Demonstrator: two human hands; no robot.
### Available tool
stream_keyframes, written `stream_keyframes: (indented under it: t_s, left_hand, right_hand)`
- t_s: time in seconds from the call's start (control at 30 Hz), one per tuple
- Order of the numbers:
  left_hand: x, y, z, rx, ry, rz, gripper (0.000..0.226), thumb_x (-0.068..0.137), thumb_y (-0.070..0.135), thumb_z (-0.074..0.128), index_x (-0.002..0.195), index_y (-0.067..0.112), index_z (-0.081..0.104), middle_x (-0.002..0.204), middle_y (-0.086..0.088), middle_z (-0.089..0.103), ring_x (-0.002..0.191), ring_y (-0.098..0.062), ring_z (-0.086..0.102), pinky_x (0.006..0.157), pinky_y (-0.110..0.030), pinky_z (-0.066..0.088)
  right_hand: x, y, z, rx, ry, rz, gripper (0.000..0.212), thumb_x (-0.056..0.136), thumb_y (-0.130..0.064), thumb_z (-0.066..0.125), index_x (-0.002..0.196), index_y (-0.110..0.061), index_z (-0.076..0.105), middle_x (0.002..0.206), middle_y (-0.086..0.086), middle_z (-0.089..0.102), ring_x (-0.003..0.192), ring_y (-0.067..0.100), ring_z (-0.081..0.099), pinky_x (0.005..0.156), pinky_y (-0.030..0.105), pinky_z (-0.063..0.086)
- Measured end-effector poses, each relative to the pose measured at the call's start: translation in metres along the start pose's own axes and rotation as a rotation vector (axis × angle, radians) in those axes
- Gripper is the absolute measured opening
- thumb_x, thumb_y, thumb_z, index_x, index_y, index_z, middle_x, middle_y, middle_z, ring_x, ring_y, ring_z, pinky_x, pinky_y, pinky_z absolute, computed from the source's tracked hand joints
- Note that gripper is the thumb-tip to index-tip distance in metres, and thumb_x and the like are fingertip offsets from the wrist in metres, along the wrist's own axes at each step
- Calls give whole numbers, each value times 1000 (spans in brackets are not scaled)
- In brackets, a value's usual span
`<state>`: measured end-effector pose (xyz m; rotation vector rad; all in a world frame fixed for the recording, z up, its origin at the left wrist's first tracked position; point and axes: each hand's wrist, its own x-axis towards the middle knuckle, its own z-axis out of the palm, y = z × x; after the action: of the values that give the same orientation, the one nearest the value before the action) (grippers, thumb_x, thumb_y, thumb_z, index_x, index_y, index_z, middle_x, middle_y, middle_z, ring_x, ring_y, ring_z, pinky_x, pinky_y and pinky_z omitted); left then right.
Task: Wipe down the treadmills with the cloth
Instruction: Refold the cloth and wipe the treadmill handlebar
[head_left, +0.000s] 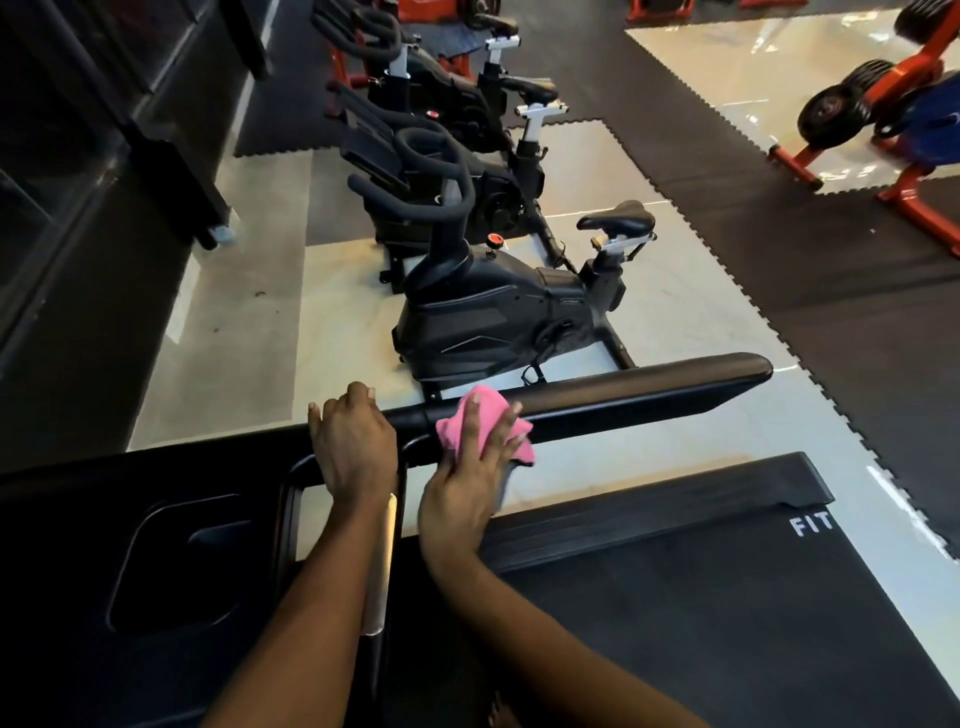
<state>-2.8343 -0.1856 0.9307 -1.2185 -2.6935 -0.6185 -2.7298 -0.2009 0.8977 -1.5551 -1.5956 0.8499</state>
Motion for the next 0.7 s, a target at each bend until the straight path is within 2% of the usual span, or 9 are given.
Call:
stream_keyframes:
  t_s: [0.07, 0.13, 0.2, 0.27, 0.33, 0.43, 0.53, 0.6, 0.7]
  left_hand:
    - [-4, -1, -5, -17, 2, -20, 19, 99, 8, 50, 97, 0, 67, 81, -22, 70, 76, -37, 61, 84, -47, 49]
    - [-6, 0, -6, -23, -6, 3, 20, 100, 10, 49, 97, -1, 66, 80, -22, 69, 76, -37, 61, 76, -45, 47]
    - [-3, 0, -4, -44, -7, -10, 23, 102, 11, 46, 99, -1, 65, 83, -23, 69, 79, -38, 61, 69, -43, 45]
    - [0, 0, -3, -69, -14, -39, 24, 103, 13, 45, 101, -2, 64, 86, -24, 69, 83, -39, 61, 65, -41, 41]
    - [0, -1, -2, -85, -1, -43, 24, 103, 12, 45, 104, -2, 64, 88, -24, 68, 86, -40, 61, 65, -42, 41]
    - [1, -1, -1, -102, -1, -59, 22, 103, 11, 47, 105, 0, 65, 89, -24, 68, 88, -40, 61, 67, -44, 44]
    - [3, 0, 1, -58, -42, -44, 23, 104, 15, 47, 104, 1, 64, 90, -22, 68, 91, -39, 59, 69, -43, 43]
    - [4, -5, 1, -26, -83, 29, 23, 104, 17, 46, 103, 2, 64, 92, -20, 68, 92, -37, 58, 68, -40, 38]
    - [3, -24, -1, -62, -175, 162, 23, 105, 22, 43, 102, 6, 60, 98, -16, 66, 94, -32, 55, 70, -36, 33]
  right_hand:
    - [20, 10, -14, -248, -23, -134, 63, 106, -29, 49, 160, -42, 20, 170, -7, -14, 155, 25, -21, 126, 57, 5]
    - [48, 14, -28, -480, -83, -213, 48, 107, -41, 41, 154, -33, 37, 171, 1, 4, 157, 28, -13, 126, 54, -5]
    - [79, -2, -31, -618, -212, -197, 43, 104, -41, 39, 141, -25, 52, 166, 6, 28, 157, 33, 5, 125, 55, -1]
    - [98, -25, -21, -738, -374, -209, 40, 100, -40, 40, 130, -24, 60, 150, 3, 52, 148, 33, 30, 120, 58, 14]
    - [95, -34, -7, -805, -434, -337, 37, 98, -40, 40, 123, -24, 63, 136, 1, 61, 137, 30, 45, 115, 58, 25]
    - [64, -9, -11, -568, -243, -509, 38, 98, -34, 49, 130, -22, 64, 145, 0, 57, 143, 28, 42, 120, 53, 22]
    - [16, 30, -18, -247, -126, -556, 51, 100, -19, 57, 151, -23, 49, 165, -4, 32, 157, 21, 14, 126, 47, 14]
    - [-8, 42, -14, 39, -87, -398, 55, 101, -12, 60, 152, -29, 47, 169, -9, 20, 158, 18, 9, 122, 42, 28]
    - [-21, 20, 0, 518, 116, 119, 53, 103, -24, 59, 147, -49, 45, 169, -9, 17, 153, 17, 26, 111, 31, 46]
